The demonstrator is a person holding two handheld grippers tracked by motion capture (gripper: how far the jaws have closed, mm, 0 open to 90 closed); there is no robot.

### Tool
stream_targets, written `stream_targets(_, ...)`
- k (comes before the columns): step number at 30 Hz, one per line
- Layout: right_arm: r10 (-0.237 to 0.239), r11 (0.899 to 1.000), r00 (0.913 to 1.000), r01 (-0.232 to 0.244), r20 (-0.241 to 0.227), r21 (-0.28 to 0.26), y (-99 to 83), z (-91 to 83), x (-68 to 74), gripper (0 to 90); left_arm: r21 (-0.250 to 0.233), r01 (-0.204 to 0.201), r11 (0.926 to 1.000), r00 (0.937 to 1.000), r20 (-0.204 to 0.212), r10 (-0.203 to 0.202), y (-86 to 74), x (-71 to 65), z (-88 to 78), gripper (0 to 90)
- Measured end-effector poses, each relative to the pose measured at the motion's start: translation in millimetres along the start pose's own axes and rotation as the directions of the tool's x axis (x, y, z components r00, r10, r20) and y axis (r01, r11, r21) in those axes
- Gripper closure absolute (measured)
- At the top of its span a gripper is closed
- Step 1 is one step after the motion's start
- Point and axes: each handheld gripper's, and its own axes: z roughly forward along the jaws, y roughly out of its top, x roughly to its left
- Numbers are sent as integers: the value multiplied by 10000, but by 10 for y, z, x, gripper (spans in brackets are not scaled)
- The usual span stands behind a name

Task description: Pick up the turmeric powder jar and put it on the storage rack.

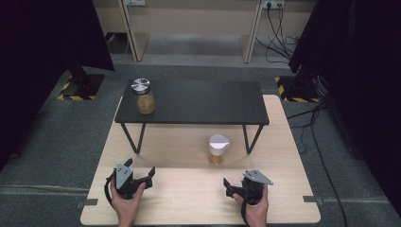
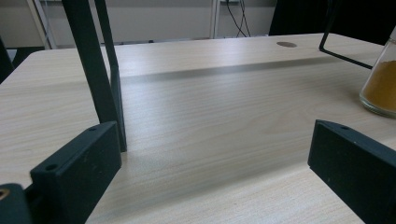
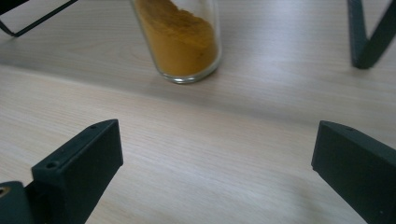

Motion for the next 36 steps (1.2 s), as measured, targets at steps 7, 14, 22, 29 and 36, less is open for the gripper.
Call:
stream_targets(7,-398,9991,9992,397,-52,-134,30,106,120,20,34,68,10000,10000,17,-68,6,8,3,16)
stream_targets(14,-308,9994,9995,308,18,-132,116,261,180,21,43,51,10000,10000,32,-51,8,10,4,17)
stream_targets(22,-512,9987,9986,511,121,88,265,467,246,26,23,12,10000,10000,17,-12,4,3,3,17)
stream_targets(29,-703,9974,9969,697,363,187,370,625,313,32,17,37,10000,10000,48,-37,3,11,1,17)
stream_targets(36,-836,9963,9953,826,495,227,437,732,351,37,-3,40,10000,10000,45,-40,-1,10,0,17)
